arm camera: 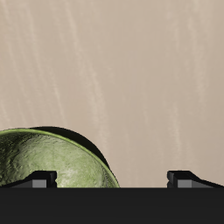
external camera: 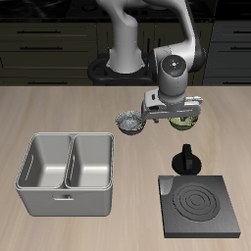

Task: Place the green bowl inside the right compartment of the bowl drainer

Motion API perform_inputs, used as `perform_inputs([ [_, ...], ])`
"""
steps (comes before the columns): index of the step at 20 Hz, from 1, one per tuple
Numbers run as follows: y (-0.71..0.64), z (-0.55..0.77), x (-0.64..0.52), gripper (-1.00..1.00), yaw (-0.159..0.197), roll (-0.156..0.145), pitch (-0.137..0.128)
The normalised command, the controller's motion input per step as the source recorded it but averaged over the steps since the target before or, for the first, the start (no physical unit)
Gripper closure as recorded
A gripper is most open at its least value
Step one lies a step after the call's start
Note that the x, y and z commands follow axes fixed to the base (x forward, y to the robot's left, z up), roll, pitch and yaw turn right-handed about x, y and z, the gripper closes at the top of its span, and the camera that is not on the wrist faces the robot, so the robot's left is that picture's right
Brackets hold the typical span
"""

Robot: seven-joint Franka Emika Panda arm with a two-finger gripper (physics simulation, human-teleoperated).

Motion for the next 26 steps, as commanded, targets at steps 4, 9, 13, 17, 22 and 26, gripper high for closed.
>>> perform_inputs([
  [4, -0.12, -0.38, -0.11, -1.00, 0.001, -0.016, 0.076],
  [9, 0.06, -0.22, -0.12, 1.00, -0.062, 0.085, 0.042],
  [13, 0.01, -0.01, -0.11, 1.00, -0.062, 0.031, 0.018],
  [17, -0.03, 0.19, -0.05, 1.00, -0.037, 0.028, -0.039],
  [22, -0.02, 0.09, -0.02, 1.00, -0.012, 0.017, -0.026],
  [26, -0.09, 0.13, 0.02, 1.00, 0.004, -0.010, -0.030],
])
